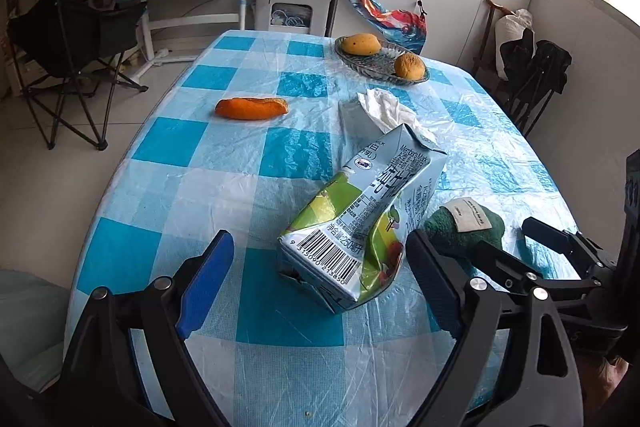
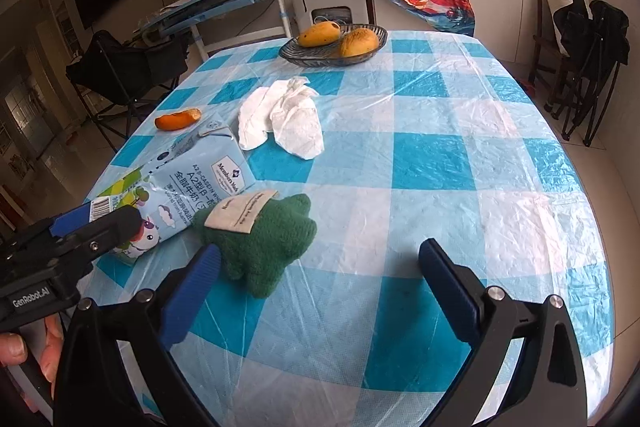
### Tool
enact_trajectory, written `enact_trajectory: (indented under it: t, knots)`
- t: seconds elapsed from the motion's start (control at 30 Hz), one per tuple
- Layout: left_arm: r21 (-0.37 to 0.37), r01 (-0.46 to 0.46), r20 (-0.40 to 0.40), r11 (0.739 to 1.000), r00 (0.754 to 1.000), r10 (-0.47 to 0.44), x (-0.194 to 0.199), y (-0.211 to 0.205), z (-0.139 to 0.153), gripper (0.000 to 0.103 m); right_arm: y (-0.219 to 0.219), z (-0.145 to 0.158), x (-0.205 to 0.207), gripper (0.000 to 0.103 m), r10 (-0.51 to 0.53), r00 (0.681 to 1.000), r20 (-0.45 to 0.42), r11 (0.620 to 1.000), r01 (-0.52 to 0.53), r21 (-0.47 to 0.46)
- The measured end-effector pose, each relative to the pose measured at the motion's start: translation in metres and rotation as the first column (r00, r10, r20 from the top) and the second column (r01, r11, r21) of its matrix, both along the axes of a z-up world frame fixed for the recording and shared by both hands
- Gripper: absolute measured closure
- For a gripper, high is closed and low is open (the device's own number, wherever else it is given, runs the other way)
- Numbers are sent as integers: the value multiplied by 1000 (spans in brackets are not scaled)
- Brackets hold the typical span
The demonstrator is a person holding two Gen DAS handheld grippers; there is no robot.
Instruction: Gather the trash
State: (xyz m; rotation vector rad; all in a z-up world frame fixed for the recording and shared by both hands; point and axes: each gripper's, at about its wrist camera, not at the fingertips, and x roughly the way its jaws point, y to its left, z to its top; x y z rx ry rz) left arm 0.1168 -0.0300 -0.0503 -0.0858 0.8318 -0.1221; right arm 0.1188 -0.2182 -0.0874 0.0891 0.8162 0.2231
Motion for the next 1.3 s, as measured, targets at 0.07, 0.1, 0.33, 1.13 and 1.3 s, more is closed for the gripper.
enact_trajectory:
  t: [0.07,0.1,0.33,1.13,1.3]
  knots:
    - [37,18,-15,999,1000,-18,3,-6,-5,19,1,0,0,7,8,1000,3,1000,-8,-4]
    - [42,27,-18,999,1000,-26,3,-8,-6,23,2,0,0,7,11,1000,5,1000,-11,-5]
    - [45,15,-40,999,999,-13,-2,-1,-6,36,19,-1,-3,7,72,997,-2,997,-72,-26]
    - [-9,-119,26,993,992,120,-65,31,8,23,24,-1,-33,7,119,993,-26,992,-120,-35]
    - [-44,-146,24,988,989,147,-63,40,9,22,33,-2,-33,7,153,988,-22,987,-154,-44]
